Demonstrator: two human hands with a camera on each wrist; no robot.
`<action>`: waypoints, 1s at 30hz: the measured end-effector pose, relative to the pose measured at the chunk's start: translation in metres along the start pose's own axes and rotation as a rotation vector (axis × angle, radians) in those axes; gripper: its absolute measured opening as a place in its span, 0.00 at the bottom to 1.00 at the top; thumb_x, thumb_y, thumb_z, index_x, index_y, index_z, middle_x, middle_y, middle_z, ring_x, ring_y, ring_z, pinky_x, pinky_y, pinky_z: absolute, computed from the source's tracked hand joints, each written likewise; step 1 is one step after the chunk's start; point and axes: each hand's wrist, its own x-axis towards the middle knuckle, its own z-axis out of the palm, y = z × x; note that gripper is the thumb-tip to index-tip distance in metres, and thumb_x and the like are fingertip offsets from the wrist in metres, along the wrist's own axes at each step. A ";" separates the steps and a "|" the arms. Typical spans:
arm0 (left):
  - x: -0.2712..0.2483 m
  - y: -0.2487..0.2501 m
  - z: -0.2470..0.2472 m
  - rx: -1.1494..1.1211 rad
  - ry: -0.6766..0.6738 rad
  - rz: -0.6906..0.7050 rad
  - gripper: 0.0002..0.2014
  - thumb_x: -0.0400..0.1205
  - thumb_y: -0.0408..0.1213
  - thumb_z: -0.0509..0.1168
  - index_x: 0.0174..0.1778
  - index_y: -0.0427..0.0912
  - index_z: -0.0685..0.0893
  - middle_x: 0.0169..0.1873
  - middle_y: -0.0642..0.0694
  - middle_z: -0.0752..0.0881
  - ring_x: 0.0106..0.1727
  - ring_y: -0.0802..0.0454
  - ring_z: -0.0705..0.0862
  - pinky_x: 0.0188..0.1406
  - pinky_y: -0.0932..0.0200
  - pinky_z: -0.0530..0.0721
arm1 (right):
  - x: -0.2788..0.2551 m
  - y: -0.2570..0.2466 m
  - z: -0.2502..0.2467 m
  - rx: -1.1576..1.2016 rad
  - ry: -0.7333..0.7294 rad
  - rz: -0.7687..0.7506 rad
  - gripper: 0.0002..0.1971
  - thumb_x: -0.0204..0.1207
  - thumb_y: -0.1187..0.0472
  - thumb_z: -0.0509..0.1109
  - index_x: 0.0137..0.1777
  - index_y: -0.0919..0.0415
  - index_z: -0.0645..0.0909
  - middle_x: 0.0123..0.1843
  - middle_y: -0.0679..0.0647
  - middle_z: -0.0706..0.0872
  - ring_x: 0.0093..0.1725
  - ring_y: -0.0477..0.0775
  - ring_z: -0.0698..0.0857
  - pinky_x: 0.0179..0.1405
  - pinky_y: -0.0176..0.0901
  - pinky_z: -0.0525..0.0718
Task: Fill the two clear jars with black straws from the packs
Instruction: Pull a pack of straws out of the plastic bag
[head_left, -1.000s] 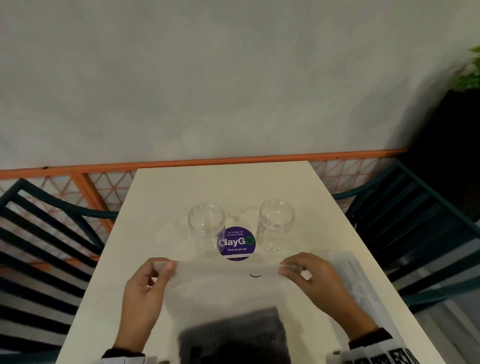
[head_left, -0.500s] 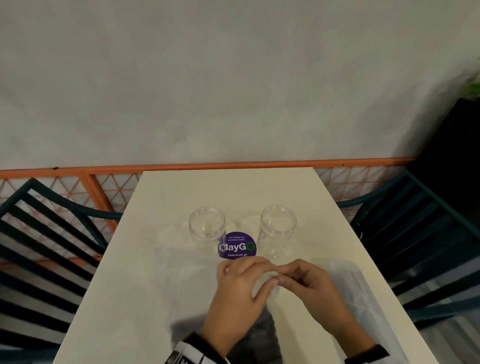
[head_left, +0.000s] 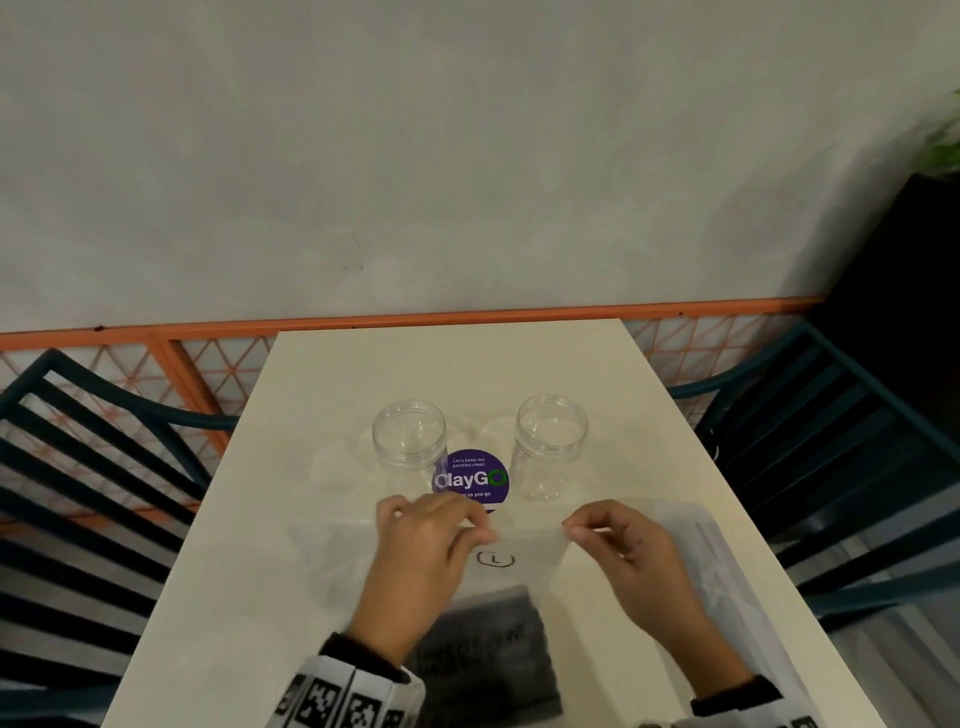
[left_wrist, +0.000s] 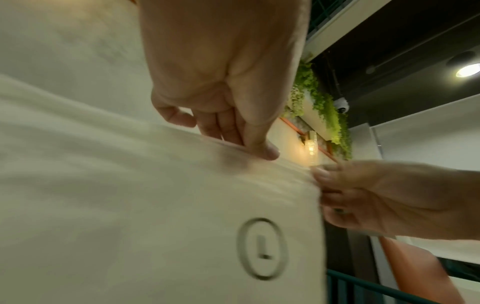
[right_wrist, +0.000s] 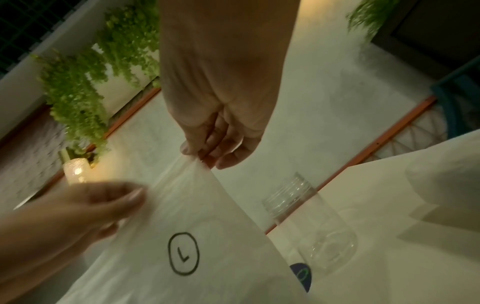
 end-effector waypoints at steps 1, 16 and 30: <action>-0.001 -0.006 -0.007 0.036 0.018 -0.016 0.12 0.73 0.57 0.56 0.35 0.57 0.81 0.35 0.66 0.85 0.45 0.69 0.77 0.44 0.61 0.57 | 0.001 0.002 -0.006 -0.009 0.028 0.000 0.17 0.72 0.70 0.72 0.33 0.45 0.84 0.38 0.39 0.89 0.39 0.43 0.86 0.39 0.29 0.82; -0.026 -0.044 -0.053 0.027 0.024 -0.096 0.09 0.74 0.57 0.59 0.46 0.62 0.79 0.50 0.64 0.81 0.54 0.61 0.80 0.59 0.49 0.76 | -0.002 -0.002 -0.031 0.142 -0.026 0.031 0.04 0.71 0.65 0.69 0.41 0.66 0.83 0.37 0.62 0.89 0.35 0.51 0.87 0.40 0.34 0.87; -0.021 -0.030 -0.034 0.198 0.033 -0.420 0.13 0.72 0.43 0.67 0.52 0.55 0.86 0.48 0.50 0.80 0.50 0.47 0.82 0.52 0.52 0.72 | -0.008 -0.005 -0.023 0.178 0.046 0.082 0.03 0.73 0.73 0.69 0.39 0.67 0.82 0.33 0.58 0.87 0.36 0.54 0.84 0.38 0.31 0.83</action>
